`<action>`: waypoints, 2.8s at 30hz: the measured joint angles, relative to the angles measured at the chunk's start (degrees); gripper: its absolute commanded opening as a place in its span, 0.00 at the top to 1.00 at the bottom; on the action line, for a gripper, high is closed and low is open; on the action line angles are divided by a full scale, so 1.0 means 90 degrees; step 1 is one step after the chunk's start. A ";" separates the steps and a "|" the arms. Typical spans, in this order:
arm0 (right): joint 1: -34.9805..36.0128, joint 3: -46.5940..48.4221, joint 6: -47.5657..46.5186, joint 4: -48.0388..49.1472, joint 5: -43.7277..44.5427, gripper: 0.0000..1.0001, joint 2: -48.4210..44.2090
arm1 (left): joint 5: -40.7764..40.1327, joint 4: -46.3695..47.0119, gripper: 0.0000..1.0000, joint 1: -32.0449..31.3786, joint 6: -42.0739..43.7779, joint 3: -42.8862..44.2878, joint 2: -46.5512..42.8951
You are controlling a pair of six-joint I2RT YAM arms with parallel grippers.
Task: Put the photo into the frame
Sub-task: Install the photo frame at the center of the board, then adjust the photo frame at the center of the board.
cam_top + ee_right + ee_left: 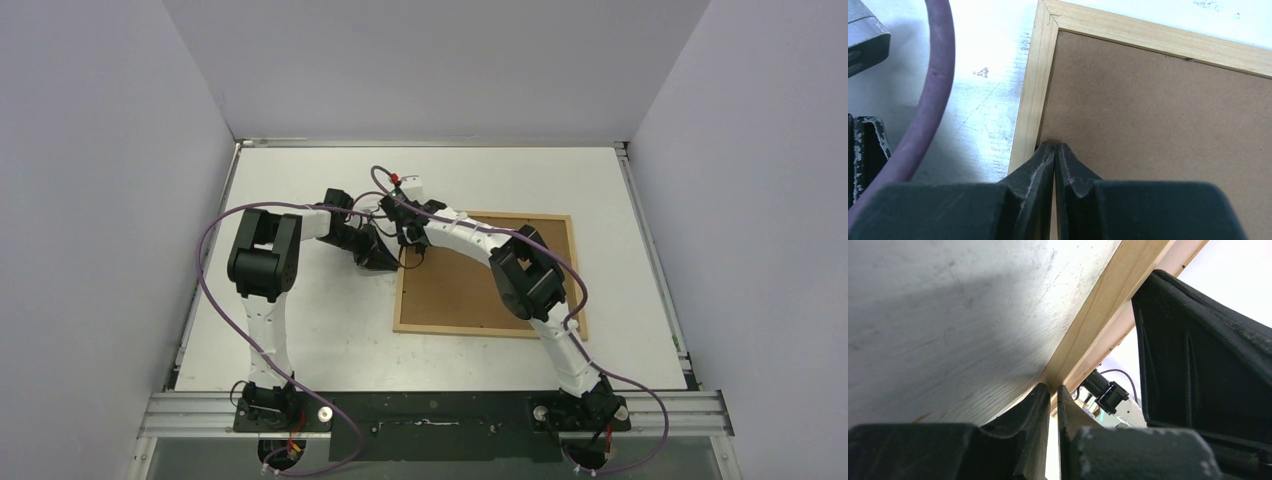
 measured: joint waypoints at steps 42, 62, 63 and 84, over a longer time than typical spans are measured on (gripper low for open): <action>-0.5472 -0.5047 0.0823 -0.1311 -0.0172 0.15 -0.4454 | -0.0282 -0.0498 0.46 0.0301 0.0554 0.0250 -0.0321; -0.5841 -0.6110 0.0872 -0.0153 -0.2373 0.19 -0.4651 | -0.0107 -0.0435 0.47 -0.0131 0.0481 0.0580 -0.0063; -0.5838 -0.6118 0.0874 -0.0138 -0.2424 0.19 -0.4660 | -0.0100 -0.0435 0.47 -0.0146 0.0464 0.0629 -0.0032; -0.4403 -0.6339 0.0962 -0.0119 -0.2142 0.29 -0.4911 | -0.0731 -0.0624 0.47 0.0403 0.0442 0.1491 0.0279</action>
